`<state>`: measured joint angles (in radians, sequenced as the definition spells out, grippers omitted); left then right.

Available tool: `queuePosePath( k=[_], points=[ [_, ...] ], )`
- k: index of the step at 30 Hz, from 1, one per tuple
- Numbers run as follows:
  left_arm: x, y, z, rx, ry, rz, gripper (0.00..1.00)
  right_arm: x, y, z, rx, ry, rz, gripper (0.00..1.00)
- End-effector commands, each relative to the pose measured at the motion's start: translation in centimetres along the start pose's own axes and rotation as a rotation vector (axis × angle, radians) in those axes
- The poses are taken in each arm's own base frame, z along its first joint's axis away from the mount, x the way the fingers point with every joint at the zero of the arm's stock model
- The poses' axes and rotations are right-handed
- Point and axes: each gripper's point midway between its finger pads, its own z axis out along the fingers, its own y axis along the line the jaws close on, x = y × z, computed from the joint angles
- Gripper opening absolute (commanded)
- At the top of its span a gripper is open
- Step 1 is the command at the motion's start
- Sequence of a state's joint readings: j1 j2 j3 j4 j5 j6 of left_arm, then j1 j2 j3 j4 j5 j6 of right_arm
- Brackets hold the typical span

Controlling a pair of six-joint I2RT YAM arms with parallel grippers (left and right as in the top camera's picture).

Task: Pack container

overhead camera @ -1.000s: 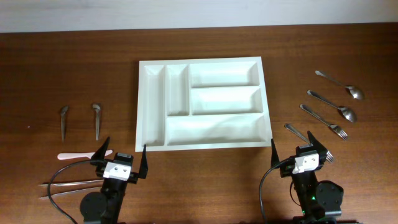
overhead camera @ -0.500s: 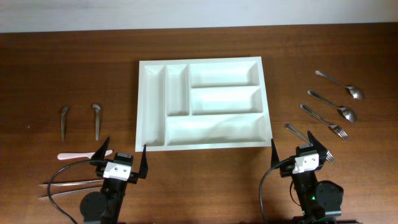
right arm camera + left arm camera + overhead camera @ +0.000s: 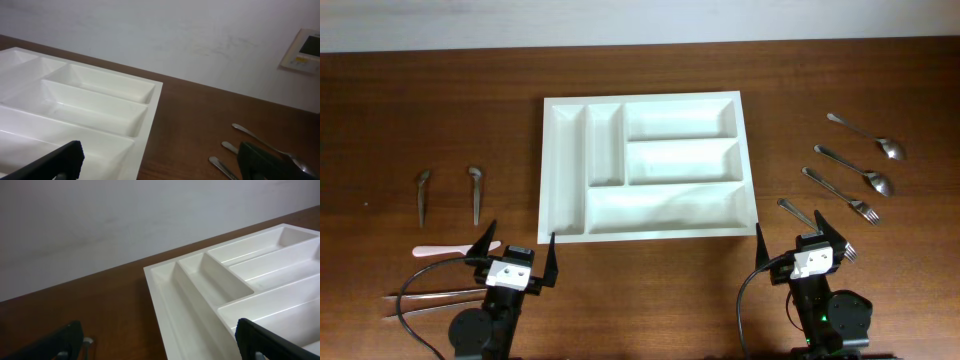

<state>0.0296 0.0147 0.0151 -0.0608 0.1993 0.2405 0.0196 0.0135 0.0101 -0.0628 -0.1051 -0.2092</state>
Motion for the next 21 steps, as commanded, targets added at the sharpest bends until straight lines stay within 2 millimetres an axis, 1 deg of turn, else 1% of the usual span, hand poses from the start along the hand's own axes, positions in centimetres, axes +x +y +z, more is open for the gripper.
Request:
queuePosePath(
  k=[1, 21],
  points=[
    [0.2, -0.15, 0.02, 0.009, 0.0, 0.007, 0.99, 0.29, -0.17, -0.02, 0.009, 0.007, 0.009, 0.99],
    [0.2, -0.15, 0.02, 0.009, 0.0, 0.008, 0.99, 0.25, -0.22, -0.02, 0.012, 0.005, 0.009, 0.99]
  ],
)
